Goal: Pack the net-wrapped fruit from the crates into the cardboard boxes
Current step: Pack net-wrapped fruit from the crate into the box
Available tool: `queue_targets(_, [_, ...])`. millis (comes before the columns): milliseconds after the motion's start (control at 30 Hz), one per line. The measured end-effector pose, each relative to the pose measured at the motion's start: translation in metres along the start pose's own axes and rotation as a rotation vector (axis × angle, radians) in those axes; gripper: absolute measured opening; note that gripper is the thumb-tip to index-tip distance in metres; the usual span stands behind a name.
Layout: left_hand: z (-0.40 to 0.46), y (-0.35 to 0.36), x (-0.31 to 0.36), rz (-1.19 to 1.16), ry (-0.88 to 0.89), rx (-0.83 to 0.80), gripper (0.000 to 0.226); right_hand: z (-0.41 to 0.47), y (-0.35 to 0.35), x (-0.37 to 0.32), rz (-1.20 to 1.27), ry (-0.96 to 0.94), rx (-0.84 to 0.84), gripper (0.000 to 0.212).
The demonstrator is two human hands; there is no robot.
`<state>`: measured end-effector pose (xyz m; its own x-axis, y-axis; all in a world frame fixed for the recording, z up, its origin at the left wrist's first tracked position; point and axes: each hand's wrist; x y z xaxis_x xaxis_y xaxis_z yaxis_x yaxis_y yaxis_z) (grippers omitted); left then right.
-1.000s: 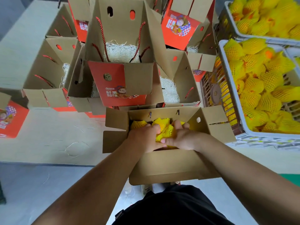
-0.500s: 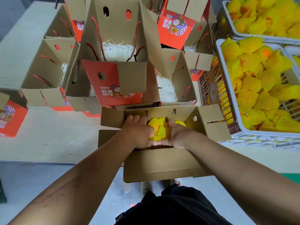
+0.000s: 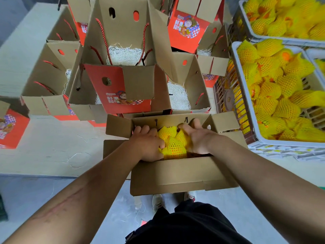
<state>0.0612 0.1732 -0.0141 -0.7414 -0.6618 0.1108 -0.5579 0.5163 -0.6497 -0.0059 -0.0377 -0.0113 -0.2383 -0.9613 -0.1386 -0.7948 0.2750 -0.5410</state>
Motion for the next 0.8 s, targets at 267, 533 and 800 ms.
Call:
queue_targets(267, [-0.006,-0.006,0.004,0.061,-0.045,0.08,0.019,0.008,-0.002,-0.011,-0.117,0.18,0.154,0.069])
queue_targets(533, [-0.005,-0.002,0.022,-0.333,0.138,0.102,0.037,0.003,0.001,-0.014,-0.146,0.259,0.323,0.055])
queue_targets(800, [0.017,-0.01,0.045,-0.017,-0.08,0.053,0.019,-0.015,0.013,-0.017,-0.044,-0.101,0.068,0.021])
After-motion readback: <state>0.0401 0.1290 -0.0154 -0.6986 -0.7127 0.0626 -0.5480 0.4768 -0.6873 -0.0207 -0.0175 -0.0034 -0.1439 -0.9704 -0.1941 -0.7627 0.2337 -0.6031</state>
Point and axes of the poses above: each hand's wrist, its own z-axis towards the middle knuckle, its own y-axis out of the palm, x = y × z, and after that the axes turned 13 degrees about -x, right-handed
